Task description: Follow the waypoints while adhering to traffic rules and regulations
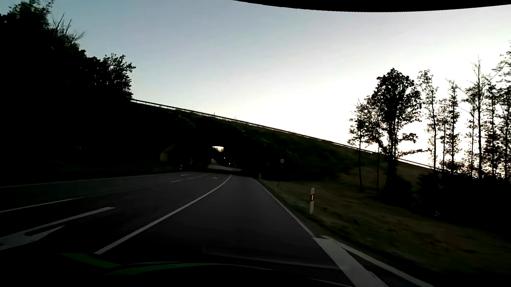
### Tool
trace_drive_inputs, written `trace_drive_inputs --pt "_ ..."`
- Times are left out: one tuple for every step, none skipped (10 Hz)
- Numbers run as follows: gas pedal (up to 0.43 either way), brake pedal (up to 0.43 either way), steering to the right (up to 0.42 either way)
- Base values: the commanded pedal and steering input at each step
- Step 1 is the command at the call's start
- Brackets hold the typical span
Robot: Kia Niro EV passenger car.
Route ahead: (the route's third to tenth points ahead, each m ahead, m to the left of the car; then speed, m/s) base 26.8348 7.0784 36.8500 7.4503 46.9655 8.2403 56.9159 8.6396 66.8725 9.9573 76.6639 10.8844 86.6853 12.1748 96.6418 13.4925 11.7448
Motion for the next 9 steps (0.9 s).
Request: trace_drive_inputs --pt "0.339 0.000 -0.006" --pt "0.339 0.000 -0.007" --pt "0.339 0.000 -0.007" --pt "0.339 0.000 -0.007" --pt "0.339 0.000 -0.007" --pt "0.339 0.000 -0.007" --pt "0.339 0.000 -0.006" --pt "0.339 0.000 -0.006" --pt "0.339 0.000 -0.006"
